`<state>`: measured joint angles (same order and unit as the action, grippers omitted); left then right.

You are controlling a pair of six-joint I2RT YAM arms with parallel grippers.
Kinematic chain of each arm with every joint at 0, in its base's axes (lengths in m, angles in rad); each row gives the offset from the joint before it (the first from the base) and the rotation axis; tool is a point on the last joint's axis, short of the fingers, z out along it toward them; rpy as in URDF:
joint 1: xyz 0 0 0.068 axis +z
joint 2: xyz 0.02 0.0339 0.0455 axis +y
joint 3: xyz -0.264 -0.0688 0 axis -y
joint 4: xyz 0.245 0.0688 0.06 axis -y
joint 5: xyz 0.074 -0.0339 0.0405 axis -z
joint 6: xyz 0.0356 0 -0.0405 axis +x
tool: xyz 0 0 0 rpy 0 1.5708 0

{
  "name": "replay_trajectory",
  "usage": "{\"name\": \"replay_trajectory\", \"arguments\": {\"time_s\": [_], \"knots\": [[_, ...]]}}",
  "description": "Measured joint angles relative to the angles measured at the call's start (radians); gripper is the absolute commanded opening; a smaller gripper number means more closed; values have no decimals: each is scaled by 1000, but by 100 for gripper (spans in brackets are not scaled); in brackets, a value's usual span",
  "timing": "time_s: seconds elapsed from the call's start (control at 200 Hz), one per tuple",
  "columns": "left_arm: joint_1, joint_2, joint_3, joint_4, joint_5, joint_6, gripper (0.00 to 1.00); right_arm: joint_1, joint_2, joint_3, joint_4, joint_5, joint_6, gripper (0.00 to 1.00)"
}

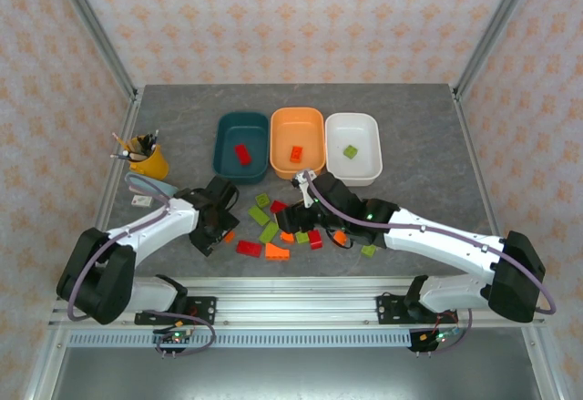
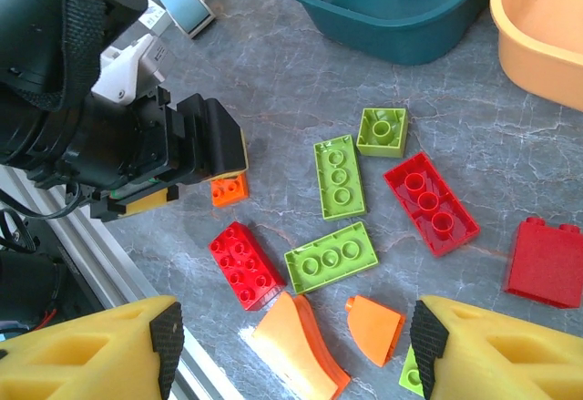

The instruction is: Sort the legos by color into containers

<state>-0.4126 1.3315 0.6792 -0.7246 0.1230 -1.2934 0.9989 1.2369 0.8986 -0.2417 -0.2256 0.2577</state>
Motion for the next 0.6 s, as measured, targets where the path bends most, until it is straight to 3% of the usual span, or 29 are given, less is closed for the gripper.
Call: {"name": "replay_trajectory", "arguments": {"time_s": [0.135, 0.405, 0.601], "knots": [[0, 30, 2, 7, -10, -6, 69, 0, 0, 0, 0, 0, 2, 69], [1, 124, 45, 27, -13, 14, 45, 0, 1, 0, 0, 0, 3, 69], [1, 126, 46, 16, -18, 24, 41, 0, 19, 0, 0, -4, 3, 68]]}}
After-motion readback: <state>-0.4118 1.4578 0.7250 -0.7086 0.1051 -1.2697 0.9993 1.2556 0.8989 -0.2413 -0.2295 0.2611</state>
